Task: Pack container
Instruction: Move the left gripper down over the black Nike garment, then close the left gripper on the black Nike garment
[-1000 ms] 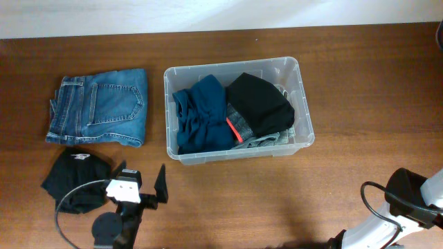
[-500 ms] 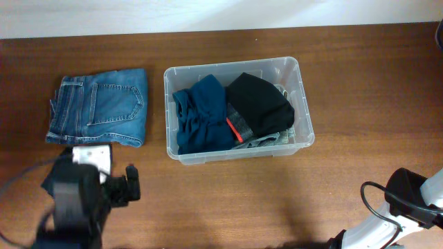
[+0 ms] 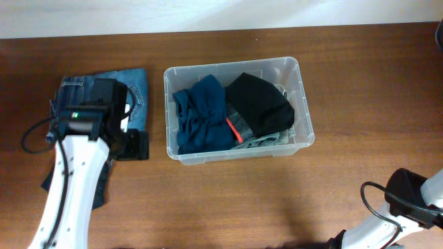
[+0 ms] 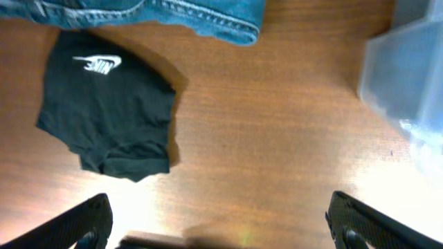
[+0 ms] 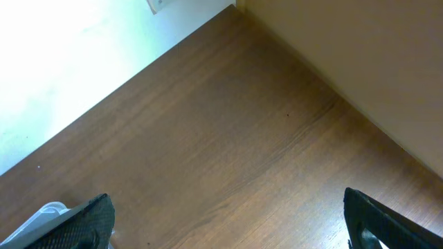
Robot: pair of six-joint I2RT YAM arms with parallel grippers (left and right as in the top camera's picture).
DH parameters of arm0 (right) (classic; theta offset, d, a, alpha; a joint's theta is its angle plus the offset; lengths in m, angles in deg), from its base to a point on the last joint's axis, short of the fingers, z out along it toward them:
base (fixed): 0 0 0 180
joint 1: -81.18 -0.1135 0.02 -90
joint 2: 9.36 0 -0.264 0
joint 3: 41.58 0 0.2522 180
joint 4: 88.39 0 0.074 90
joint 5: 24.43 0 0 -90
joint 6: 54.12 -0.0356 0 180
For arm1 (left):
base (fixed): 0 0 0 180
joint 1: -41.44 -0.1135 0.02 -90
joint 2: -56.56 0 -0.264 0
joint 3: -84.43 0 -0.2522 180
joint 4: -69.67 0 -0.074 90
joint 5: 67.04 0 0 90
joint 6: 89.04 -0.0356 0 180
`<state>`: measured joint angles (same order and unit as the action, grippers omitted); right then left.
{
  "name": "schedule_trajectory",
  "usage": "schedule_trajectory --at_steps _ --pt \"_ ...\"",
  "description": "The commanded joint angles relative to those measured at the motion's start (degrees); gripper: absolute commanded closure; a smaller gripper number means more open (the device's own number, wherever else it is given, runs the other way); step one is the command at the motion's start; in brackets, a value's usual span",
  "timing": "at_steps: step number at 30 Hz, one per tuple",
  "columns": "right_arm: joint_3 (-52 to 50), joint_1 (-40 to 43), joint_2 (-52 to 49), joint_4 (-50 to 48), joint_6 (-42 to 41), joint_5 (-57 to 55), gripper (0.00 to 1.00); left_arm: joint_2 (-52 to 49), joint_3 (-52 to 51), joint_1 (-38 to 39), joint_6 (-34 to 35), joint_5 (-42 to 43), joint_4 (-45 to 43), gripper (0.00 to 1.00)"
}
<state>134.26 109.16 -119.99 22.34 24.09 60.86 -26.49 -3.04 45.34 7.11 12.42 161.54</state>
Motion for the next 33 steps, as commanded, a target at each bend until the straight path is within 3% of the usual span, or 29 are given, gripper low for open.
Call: schedule_trajectory --at_steps 1,14,20,33 --pt "-0.09 0.15 0.61 0.33 0.00 -0.31 0.02 -0.79 1.01 -2.51 4.98 0.28 -1.03 0.01" --pt "-0.09 0.15 0.61 0.33 0.00 -0.31 0.02 -0.39 0.83 -24.30 10.56 0.70 -2.91 0.01" --pt "-0.09 0.15 0.61 0.33 0.00 -0.31 0.02 -0.39 -2.40 -33.00 10.95 5.84 -4.92 0.01" --pt "-0.09 0.15 0.61 0.33 0.00 -0.31 0.02 -0.44 -19.58 -35.19 10.08 7.17 -22.67 0.01"
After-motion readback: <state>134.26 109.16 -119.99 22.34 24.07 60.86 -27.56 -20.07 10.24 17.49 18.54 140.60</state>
